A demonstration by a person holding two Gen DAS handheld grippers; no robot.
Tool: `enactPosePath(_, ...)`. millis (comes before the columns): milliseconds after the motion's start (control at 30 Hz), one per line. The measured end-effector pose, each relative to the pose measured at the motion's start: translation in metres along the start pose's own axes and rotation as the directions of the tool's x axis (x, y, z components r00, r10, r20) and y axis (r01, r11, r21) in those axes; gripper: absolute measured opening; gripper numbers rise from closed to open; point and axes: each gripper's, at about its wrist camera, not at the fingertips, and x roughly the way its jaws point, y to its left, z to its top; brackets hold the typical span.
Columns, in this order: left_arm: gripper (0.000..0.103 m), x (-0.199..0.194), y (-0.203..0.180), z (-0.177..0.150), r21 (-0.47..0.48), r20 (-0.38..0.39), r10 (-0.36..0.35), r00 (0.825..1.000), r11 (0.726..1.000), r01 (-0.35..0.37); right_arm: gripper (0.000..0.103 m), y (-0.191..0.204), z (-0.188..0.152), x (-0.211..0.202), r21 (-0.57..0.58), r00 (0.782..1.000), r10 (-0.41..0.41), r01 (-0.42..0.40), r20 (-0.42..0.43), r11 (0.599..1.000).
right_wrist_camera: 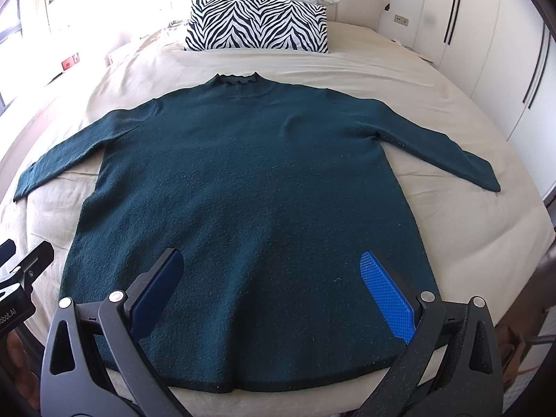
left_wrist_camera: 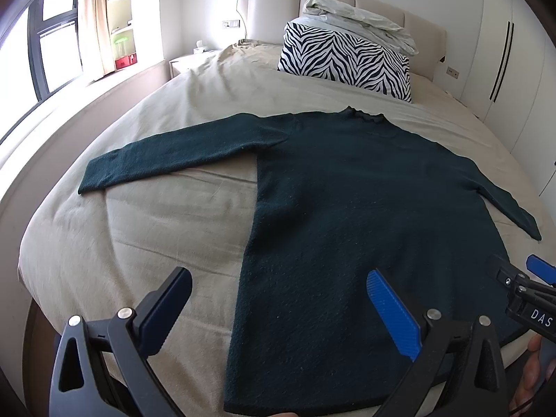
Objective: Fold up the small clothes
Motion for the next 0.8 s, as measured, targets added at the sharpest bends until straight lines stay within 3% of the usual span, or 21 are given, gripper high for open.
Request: enactPosePath(800, 0.103, 0.0, 0.015, -0.005, -0.032, 0.002, -0.015, 1.0, 0.999, 0.015, 0.103, 0.01, -0.003, 0.0, -0.007, 1.0, -0.003, 0.003, -0.005, 1.0)
